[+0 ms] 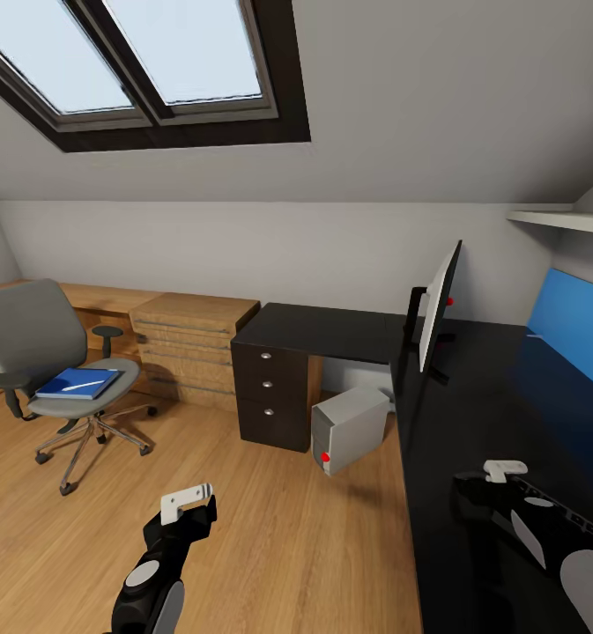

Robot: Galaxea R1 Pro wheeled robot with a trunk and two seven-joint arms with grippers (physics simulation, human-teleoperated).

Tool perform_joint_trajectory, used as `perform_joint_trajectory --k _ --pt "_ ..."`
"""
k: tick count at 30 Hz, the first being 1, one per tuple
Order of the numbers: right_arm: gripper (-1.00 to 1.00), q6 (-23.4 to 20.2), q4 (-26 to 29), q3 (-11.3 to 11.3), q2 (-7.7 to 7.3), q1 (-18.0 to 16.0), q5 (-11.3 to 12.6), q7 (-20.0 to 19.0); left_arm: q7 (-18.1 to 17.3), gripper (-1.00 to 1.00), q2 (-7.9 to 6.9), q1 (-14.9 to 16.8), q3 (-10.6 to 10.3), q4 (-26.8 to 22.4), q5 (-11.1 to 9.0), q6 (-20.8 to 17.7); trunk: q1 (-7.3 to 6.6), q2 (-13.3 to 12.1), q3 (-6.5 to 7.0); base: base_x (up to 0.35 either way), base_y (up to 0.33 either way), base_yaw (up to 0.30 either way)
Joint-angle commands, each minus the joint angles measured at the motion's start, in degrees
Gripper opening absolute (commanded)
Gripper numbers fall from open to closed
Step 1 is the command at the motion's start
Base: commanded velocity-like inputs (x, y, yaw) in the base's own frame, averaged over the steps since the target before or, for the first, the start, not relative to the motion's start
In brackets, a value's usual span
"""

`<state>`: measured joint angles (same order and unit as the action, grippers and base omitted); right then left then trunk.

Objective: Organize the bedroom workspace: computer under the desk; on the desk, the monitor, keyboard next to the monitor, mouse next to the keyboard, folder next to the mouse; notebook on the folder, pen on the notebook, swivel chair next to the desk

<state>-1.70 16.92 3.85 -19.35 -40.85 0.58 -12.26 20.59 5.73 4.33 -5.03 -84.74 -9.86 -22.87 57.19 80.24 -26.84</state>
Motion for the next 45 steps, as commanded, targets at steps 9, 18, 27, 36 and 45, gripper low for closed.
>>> perform_joint_trajectory --k 9,18,27,36,45 --pt "-1.0 -0.22 2.17 0.44 1.2 -0.02 0.16 0.07 0.59 1.0 -0.24 0.03 -0.07 0.01 -0.6 -0.16 -0.66 -1.17 0.48 0.0 0.0 0.0" --pt "-1.0 -0.47 4.74 0.51 4.51 0.06 -0.04 0.27 0.59 1.0 -0.28 0.03 -0.07 0.1 -0.6 -0.16 -2.64 -4.78 2.09 0.0 0.0 0.0" --pt "-1.0 -4.5 16.47 0.54 6.69 2.34 -0.02 1.83 0.59 1.0 -0.28 0.06 -0.07 0.1 -0.57 -0.16 -4.61 -8.39 3.71 0.0 0.0 0.0" --pt "-1.0 -23.21 50.19 0.52 14.68 18.86 0.16 12.69 0.61 1.0 -0.28 0.06 -0.07 0.17 -0.52 -0.14 -5.71 -10.39 4.6 0.0 0.0 0.0" --pt "-1.0 -26.85 58.12 0.54 16.0 21.99 0.71 13.25 0.68 1.0 -0.32 0.03 -0.07 0.27 -0.51 -0.2 -5.71 -10.39 4.6 0.0 0.0 0.0"
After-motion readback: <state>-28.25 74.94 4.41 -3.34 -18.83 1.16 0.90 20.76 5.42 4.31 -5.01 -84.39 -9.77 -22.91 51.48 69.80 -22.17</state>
